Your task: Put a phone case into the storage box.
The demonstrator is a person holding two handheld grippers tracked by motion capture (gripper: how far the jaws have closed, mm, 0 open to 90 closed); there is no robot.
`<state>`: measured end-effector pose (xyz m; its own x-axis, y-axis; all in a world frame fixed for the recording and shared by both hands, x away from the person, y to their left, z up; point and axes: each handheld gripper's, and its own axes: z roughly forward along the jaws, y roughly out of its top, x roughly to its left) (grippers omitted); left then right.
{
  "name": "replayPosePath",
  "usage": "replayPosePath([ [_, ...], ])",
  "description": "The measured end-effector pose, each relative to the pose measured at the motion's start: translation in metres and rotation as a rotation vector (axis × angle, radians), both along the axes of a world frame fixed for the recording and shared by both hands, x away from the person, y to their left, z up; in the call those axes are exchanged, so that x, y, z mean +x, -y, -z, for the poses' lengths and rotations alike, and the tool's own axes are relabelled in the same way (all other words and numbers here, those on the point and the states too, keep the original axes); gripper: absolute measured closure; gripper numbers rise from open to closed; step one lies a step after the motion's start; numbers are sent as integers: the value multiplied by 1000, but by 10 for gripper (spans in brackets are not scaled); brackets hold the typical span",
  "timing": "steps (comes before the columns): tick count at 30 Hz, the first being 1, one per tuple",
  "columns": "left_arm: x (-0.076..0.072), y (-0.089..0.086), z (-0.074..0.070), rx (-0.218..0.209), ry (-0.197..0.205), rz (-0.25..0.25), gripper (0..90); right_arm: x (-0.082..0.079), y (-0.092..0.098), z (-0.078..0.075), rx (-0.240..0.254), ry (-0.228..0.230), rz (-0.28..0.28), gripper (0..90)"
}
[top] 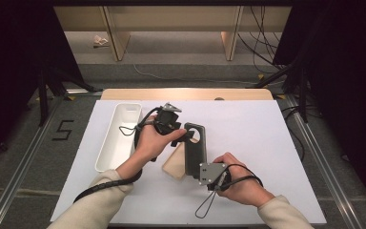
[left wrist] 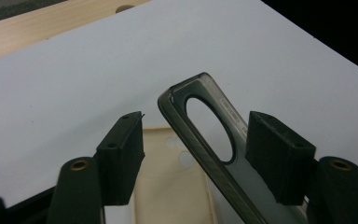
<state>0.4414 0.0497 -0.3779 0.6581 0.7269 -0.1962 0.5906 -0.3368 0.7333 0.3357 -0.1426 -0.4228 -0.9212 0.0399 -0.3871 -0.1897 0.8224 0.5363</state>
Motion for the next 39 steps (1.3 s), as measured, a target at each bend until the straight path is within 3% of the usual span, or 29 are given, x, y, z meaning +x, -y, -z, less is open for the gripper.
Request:
replayPosePath([
  [9, 6, -1, 3, -54, -62, -36, 529, -1, 0, 1, -12, 14, 1, 898],
  [19, 8, -3, 2, -64, -85, -64, 656, -2, -2, 1, -24, 14, 0, 898],
  [23, 8, -4, 1, -88, -98, -68, 682, -2, -2, 2, -34, 15, -5, 898],
  [26, 7, -3, 0, -94, -99, -61, 695, -2, -3, 3, -39, 16, -3, 898],
  [39, -3, 5, -12, -191, -103, -17, 784, -1, -7, 8, -70, 23, -10, 896],
])
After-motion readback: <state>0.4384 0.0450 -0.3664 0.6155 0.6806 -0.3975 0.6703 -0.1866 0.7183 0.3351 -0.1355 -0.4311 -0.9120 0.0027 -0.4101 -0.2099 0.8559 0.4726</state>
